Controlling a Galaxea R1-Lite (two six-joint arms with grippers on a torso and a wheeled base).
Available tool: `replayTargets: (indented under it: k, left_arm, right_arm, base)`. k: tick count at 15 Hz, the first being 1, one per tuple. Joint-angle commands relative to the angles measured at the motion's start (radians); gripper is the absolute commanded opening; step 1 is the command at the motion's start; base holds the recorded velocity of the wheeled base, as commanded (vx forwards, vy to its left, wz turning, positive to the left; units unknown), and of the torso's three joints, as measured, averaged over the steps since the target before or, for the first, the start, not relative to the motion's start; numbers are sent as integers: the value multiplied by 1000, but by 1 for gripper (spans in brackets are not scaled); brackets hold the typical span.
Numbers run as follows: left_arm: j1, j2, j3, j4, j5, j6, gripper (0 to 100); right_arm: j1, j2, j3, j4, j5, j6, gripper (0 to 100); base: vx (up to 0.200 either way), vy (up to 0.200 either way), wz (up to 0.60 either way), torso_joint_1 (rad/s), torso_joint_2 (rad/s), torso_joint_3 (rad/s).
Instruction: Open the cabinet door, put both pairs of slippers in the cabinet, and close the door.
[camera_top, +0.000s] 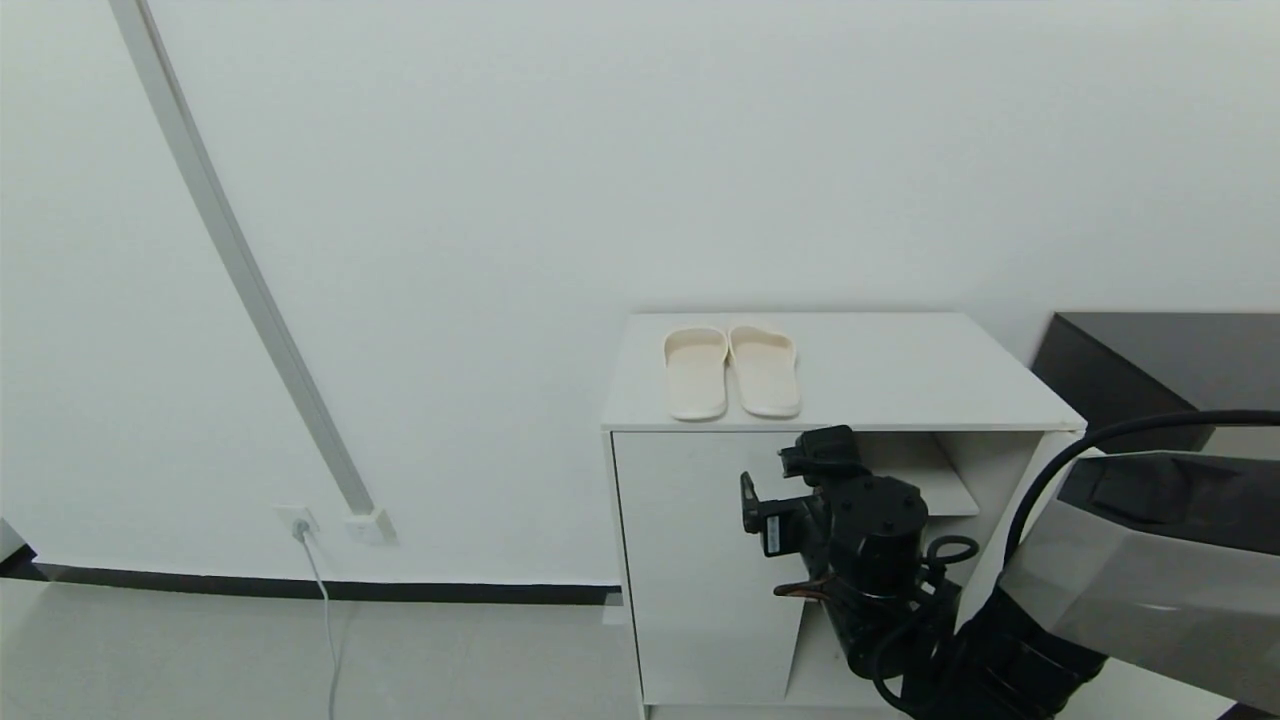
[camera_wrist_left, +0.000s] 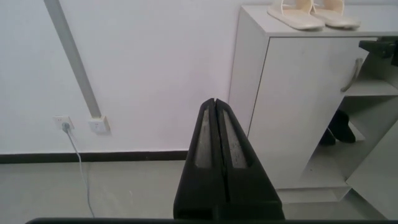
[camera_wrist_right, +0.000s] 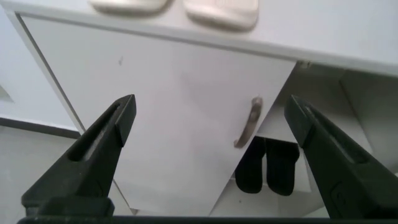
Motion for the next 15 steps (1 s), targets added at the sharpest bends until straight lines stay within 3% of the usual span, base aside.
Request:
replayTargets:
  k: [1, 4, 9, 11, 12, 15]
  left_arm:
    - [1, 1, 0, 0, -1, -1, 0]
    - [1, 1, 0, 0, 0, -1, 0]
    - [1, 1, 2, 0, -1, 6, 0]
    - [1, 1, 2, 0, -1, 4, 0]
    - [1, 1, 0, 0, -1, 6, 0]
    - [1, 1, 2, 0, -1, 6, 0]
  right_arm:
    - [-2, 2, -1, 0, 0, 0, 100]
    - [-5, 2, 4, 0, 1, 0, 100]
    - [-5, -8, -19, -14, 63, -28, 100]
    - [-11, -18, -110, 95, 63, 4, 100]
    - [-22, -47, -216, 265, 63, 70, 100]
    - [-28, -100, -440, 610, 64, 153, 100]
  base:
    - [0, 0, 0, 271, -618, -344]
    - [0, 0, 0, 204, -461, -258]
    - [0, 0, 0, 24, -44, -23]
    - [0, 0, 0, 0, 0, 0]
    - [0, 0, 0, 0, 0, 0]
    - [0, 0, 0, 0, 0, 0]
